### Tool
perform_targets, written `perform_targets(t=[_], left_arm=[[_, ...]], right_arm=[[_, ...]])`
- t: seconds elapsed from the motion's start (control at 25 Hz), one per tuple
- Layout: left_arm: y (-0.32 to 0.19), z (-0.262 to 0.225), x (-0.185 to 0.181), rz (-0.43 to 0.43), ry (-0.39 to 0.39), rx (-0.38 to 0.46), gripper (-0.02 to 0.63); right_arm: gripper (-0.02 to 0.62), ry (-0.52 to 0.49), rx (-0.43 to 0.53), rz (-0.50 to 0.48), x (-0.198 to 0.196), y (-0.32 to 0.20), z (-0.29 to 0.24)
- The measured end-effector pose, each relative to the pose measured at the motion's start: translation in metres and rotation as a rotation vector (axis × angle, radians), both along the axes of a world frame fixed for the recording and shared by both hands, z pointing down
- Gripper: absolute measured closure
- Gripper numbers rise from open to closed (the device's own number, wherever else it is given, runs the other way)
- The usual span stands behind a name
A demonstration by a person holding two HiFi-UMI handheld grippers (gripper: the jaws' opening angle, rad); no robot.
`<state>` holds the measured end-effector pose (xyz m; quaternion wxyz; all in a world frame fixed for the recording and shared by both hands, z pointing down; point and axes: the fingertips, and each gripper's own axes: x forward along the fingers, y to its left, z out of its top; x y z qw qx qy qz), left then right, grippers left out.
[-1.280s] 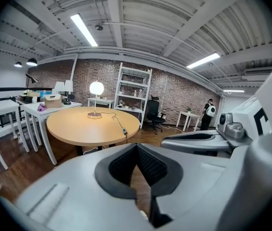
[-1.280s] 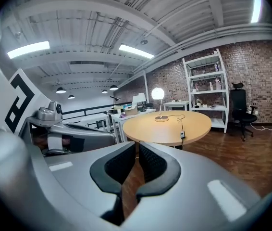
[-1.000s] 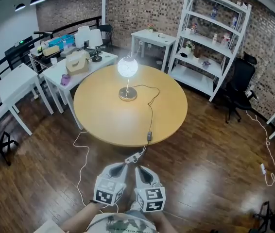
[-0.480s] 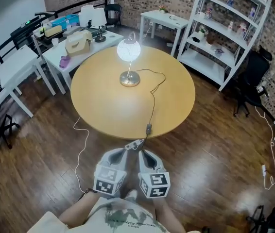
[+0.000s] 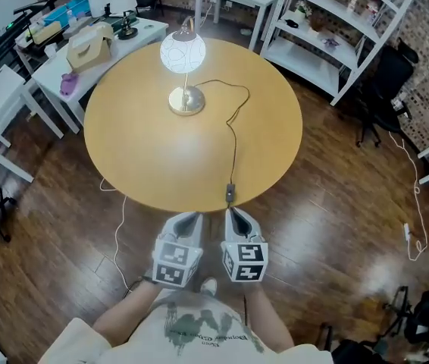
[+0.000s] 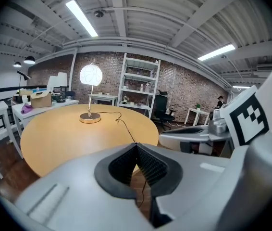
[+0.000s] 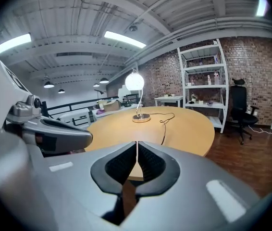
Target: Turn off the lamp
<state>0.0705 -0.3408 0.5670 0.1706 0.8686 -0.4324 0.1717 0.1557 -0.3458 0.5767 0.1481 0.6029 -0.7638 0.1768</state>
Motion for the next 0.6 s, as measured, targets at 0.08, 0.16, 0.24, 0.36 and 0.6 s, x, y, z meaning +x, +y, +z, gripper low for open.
perform_targets(t=[0.08,0.16,0.24,0.36,0.6], left_arm=[[-0.015,0.0,0.003,0.031,-0.003,-0.002,0.606],[-0.029,0.004,0.004,0.053,0.006,-0.012,0.606],[-0.042,0.011,0.006,0.068,0.014,-0.026,0.606],[-0.058,0.024,0.006,0.088,0.011,-0.049,0.606],[-0.081,0.041,0.005,0.133,0.001,-0.084,0.606]], right_arm=[[0.589,0.013,-0.024,0.037,0.006,-0.015,0.013],[0.589,0.016,-0.046,0.073,0.011,-0.027,0.025],[0.589,0.028,-0.067,0.099,0.013,-0.038,0.035],[0.589,0.052,-0.091,0.119,0.012,-0.051,0.048],[0.589,0.093,-0.144,0.163,0.017,-0.068,0.071]])
